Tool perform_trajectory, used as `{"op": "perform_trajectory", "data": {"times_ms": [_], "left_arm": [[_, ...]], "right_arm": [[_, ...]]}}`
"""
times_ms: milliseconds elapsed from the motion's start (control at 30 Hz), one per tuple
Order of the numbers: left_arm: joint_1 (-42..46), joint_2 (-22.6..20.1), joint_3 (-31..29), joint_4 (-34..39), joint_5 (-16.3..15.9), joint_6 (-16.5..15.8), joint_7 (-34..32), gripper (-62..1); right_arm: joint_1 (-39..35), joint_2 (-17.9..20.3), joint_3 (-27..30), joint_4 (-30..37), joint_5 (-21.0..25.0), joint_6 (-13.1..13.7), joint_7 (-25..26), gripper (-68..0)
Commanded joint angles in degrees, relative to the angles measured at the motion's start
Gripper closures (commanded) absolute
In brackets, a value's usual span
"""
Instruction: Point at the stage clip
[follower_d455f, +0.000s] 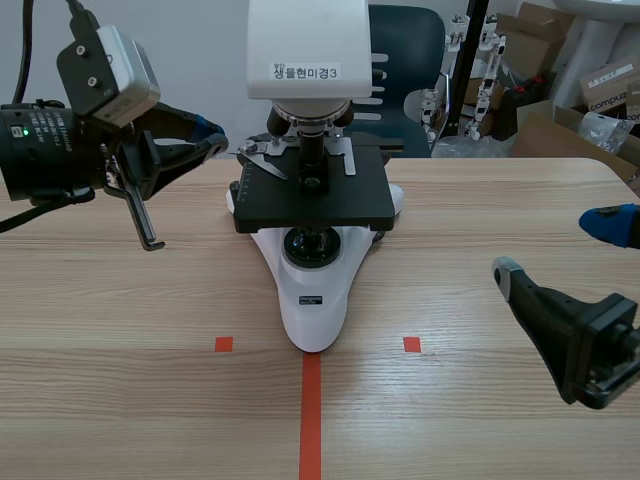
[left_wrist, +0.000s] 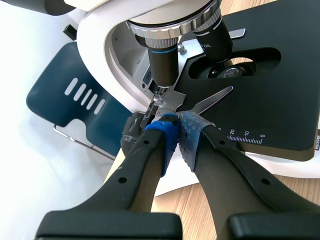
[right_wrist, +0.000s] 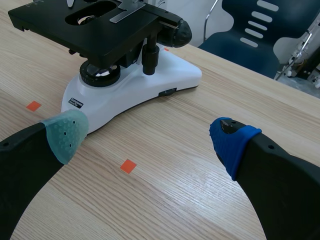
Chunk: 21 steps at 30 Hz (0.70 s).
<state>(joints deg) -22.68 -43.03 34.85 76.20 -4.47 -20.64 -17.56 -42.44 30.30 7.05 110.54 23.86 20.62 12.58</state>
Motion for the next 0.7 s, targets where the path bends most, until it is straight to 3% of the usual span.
{"op": "perform_trajectory", "data": {"times_ms": [0, 667], "left_arm": [[-0.5, 0.1, -0.5, 0.7, -0.4, 0.5, -0.6, -4.4], [-0.5, 0.1, -0.5, 0.7, -0.4, 1.0, -0.6, -4.4]], "right_arm": [[0.7, 0.6, 0.1, 0.5, 0.6, 0.0, 0.6, -54.0], [0.7, 0.6, 0.1, 0.5, 0.6, 0.0, 0.6, -54.0]]}}
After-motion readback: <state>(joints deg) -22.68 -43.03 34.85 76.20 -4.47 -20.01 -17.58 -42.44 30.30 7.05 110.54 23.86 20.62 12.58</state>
